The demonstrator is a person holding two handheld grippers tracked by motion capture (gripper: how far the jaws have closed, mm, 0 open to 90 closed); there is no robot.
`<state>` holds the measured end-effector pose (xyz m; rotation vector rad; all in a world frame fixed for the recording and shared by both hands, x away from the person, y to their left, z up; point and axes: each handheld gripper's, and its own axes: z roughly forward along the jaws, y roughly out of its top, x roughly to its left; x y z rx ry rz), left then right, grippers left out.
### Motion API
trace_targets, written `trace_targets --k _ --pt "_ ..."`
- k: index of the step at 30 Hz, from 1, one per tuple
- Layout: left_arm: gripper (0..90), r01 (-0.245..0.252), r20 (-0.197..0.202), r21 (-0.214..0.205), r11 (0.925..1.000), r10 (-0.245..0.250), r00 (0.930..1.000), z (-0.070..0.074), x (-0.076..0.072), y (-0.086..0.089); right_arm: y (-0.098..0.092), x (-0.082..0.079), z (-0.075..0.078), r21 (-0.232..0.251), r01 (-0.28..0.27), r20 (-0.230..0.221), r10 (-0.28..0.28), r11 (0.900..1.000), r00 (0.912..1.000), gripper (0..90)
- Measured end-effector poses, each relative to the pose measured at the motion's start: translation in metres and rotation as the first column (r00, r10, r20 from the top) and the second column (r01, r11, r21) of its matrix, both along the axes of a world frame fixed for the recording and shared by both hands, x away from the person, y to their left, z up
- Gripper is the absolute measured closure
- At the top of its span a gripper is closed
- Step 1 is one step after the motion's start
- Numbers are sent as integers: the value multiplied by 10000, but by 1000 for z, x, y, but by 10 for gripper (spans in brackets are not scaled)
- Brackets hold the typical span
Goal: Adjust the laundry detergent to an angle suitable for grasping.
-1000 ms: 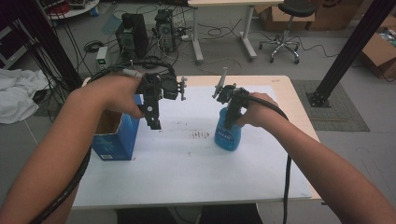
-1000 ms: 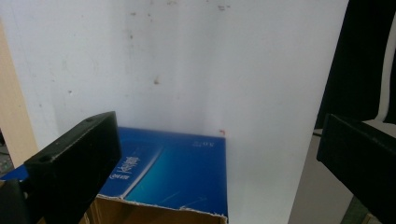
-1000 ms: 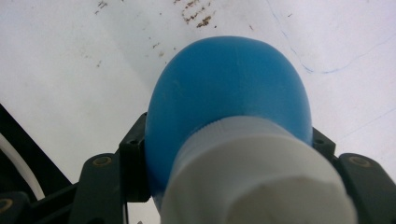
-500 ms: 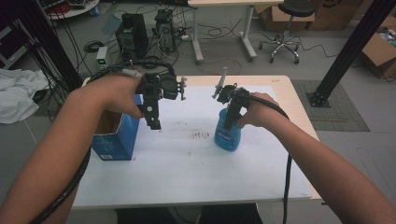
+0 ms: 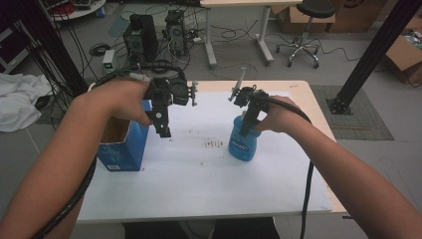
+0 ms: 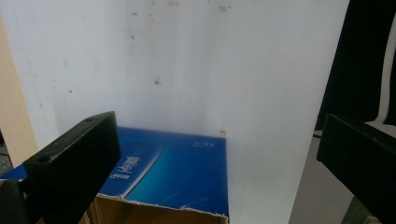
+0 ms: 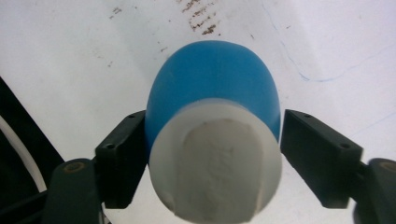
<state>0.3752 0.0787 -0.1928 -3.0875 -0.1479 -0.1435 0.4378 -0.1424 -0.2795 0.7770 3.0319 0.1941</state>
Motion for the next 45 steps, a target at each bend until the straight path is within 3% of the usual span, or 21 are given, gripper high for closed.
trace_targets --k 12,18,27,39,45 --pt "1 37 -63 35 10000 -36 10000 -2 0 -2 -1 -3 6 26 -182 129 181 9998 9998 161" --pt "1 18 -81 41 10000 -18 10000 -2 1 -1 -3 -5 12 303 -568 169 563 9979 9983 129" --pt "1 8 -118 58 10000 -7 9999 -3 1 -1 -2 -7 16 338 -925 244 917 9951 9955 81" --pt "1 -49 -141 50 10000 50 9999 -3 2 0 -2 -10 21 37 -1790 388 1788 9838 9831 0" --pt "1 -23 -123 43 10000 24 9999 -4 3 0 -9 -10 25 86 -2408 371 2403 9705 9700 0"
